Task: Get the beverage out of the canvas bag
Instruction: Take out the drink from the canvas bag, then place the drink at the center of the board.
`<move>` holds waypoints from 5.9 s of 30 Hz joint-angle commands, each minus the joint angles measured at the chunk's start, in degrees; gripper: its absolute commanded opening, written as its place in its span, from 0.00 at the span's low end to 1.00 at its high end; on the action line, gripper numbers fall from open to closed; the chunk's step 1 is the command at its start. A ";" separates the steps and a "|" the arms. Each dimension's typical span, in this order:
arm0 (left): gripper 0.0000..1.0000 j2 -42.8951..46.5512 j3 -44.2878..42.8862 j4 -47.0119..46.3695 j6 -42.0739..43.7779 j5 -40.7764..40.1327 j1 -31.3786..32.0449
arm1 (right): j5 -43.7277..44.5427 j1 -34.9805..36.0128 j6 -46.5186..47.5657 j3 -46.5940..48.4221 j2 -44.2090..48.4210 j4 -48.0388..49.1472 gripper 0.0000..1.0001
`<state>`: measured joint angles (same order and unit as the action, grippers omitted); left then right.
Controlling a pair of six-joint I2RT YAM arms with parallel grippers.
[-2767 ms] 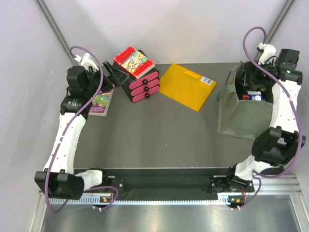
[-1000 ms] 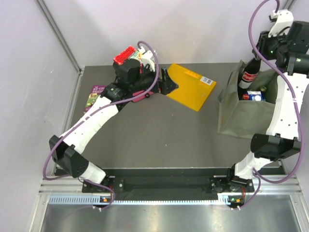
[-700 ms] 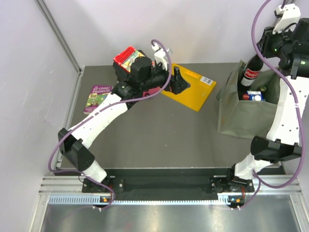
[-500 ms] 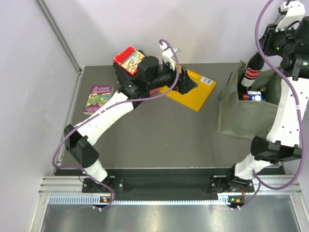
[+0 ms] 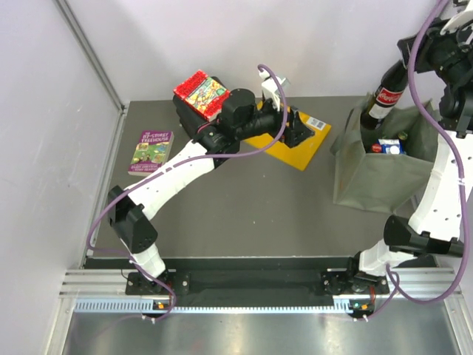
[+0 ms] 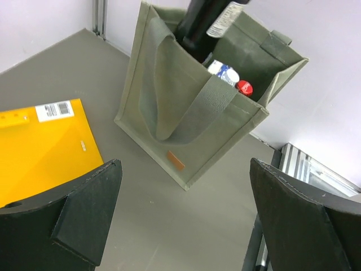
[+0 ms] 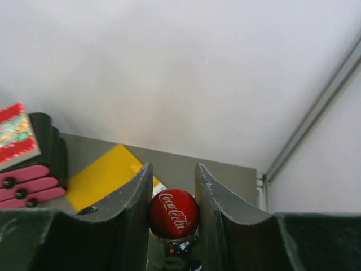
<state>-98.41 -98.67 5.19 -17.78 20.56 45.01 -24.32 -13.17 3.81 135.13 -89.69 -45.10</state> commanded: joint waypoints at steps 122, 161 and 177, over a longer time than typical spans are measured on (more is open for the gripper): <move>0.00 31.36 55.60 -45.35 15.85 -15.20 -31.64 | -15.50 25.65 13.41 -65.25 29.57 29.37 1.00; 0.28 11.66 61.05 -70.14 22.26 -2.19 -42.11 | -13.21 25.47 20.80 -65.35 28.96 23.66 1.00; 0.80 15.62 66.41 -67.95 22.53 -4.65 -42.11 | -13.48 25.56 20.71 -64.82 28.78 24.62 1.00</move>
<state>-87.44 -31.77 -51.44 4.05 16.45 3.36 -37.17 12.25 23.88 67.68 -61.71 -22.26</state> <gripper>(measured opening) 0.706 0.996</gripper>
